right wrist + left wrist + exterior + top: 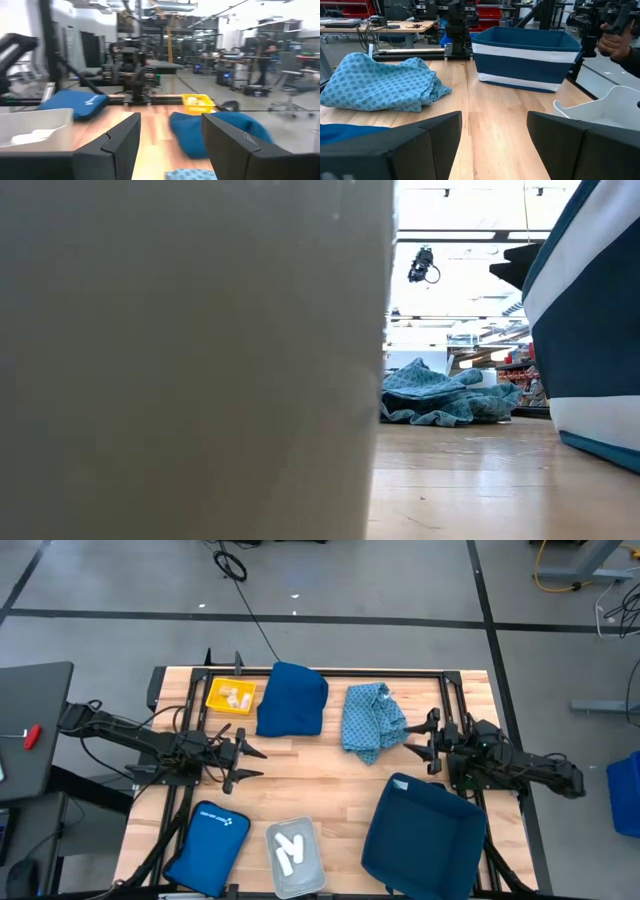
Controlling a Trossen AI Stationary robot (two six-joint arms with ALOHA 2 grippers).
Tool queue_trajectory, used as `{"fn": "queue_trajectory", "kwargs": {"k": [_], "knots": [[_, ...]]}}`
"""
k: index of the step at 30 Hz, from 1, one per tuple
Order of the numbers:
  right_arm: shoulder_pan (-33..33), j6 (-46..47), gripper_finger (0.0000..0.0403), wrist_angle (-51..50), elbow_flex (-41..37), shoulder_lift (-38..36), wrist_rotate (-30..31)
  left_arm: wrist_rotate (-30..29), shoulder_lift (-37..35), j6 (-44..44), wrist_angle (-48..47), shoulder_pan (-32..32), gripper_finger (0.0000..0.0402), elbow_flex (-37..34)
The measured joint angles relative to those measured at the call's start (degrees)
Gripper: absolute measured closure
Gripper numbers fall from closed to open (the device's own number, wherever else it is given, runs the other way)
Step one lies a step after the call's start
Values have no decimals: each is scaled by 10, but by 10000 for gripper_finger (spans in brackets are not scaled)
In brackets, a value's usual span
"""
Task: Pick & place medical supplies in basket/bin
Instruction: Return to Home Position
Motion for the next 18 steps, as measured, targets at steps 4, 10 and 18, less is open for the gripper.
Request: {"fn": "queue_trajectory", "kwargs": {"k": [4, 10, 18], "knots": [[47, -5, 188, -1, 0, 0, 1, 0, 0, -1, 0, 0, 173, 0], [118, -14, 188, -3, 0, 0, 68, -18, 0, -5, 4, 0, 173, 0], [201, -50, 188, -12, 0, 0, 201, -73, 0, 2, 45, 0, 173, 0]]}}
